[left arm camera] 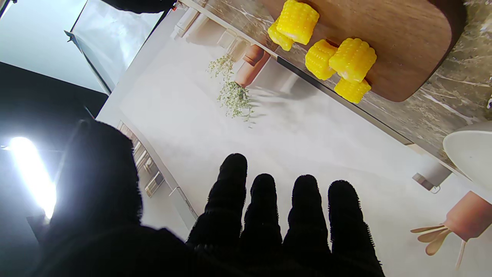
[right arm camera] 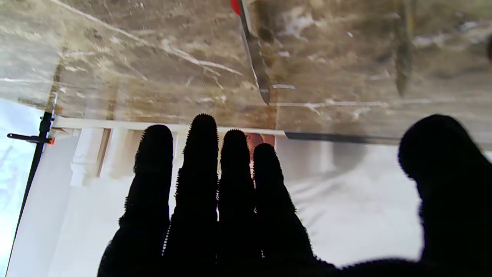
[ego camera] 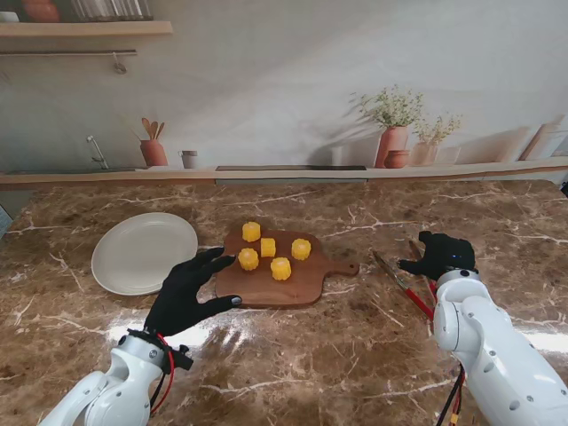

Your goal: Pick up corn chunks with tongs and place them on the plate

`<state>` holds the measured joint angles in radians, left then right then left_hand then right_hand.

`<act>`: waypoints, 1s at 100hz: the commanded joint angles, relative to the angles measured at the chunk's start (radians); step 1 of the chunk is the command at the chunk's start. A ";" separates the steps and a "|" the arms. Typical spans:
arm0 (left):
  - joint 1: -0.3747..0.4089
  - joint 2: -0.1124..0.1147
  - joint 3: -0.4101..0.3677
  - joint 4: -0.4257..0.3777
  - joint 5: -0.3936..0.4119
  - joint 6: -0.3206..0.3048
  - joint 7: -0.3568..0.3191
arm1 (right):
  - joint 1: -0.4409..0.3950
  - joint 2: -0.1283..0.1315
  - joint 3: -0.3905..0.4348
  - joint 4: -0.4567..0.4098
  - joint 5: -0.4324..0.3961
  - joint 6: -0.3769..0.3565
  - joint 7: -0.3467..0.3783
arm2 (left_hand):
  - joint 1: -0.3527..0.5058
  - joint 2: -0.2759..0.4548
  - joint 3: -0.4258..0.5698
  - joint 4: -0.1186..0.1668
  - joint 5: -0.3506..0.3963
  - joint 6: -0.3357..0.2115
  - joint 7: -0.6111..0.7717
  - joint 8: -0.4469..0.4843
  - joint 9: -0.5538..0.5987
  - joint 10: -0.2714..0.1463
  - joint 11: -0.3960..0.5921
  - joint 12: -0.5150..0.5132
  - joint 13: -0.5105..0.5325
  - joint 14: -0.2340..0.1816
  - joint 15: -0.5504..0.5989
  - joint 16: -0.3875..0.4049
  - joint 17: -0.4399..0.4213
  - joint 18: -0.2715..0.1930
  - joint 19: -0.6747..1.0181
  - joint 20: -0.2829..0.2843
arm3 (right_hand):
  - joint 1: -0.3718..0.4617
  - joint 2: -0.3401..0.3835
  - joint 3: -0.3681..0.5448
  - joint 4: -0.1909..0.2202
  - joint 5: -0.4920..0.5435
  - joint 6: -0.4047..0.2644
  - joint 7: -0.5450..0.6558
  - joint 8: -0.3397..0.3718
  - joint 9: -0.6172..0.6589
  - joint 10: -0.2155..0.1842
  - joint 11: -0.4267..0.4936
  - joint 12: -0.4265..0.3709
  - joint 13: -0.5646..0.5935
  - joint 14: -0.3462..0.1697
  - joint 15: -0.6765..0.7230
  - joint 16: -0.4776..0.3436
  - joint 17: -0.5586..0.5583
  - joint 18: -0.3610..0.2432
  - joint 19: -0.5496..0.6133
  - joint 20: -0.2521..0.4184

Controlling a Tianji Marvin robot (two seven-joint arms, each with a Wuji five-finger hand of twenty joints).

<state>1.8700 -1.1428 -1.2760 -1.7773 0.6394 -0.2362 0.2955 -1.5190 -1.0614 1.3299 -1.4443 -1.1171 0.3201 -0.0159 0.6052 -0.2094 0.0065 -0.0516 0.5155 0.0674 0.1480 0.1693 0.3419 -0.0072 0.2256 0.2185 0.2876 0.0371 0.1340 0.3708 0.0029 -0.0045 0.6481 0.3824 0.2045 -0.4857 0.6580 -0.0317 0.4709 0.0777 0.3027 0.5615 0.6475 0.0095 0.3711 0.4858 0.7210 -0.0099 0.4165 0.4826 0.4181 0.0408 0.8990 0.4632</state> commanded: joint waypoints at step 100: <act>0.014 -0.002 -0.017 0.004 -0.019 0.025 -0.016 | 0.207 -0.049 -0.167 0.282 0.254 0.045 -0.201 | 0.008 0.024 -0.025 0.029 0.000 -0.004 -0.003 0.015 0.025 0.001 -0.017 -0.012 0.000 -0.002 -0.014 -0.006 -0.016 -0.032 0.011 0.000 | 0.465 -0.169 0.485 -0.229 0.443 -0.386 0.655 -0.001 0.616 -0.095 0.221 0.280 0.599 -0.050 0.467 0.206 0.596 -0.003 0.546 -0.063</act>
<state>1.8827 -1.1431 -1.2946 -1.7808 0.6231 -0.2053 0.2774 -1.2832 -1.0991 1.1500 -1.1111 -0.8859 0.3710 -0.2159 0.6062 -0.2094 0.0065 -0.0516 0.5155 0.0675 0.1480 0.1693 0.3420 -0.0071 0.2255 0.2184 0.2876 0.0371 0.1340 0.3708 0.0029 -0.0045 0.6481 0.3824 0.6070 -0.6828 1.0608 -0.2534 0.8495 -0.1873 0.8991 0.4970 1.2339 -0.0861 0.5717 0.7415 1.2712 -0.0379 0.8298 0.6567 0.9765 0.0411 1.3952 0.4209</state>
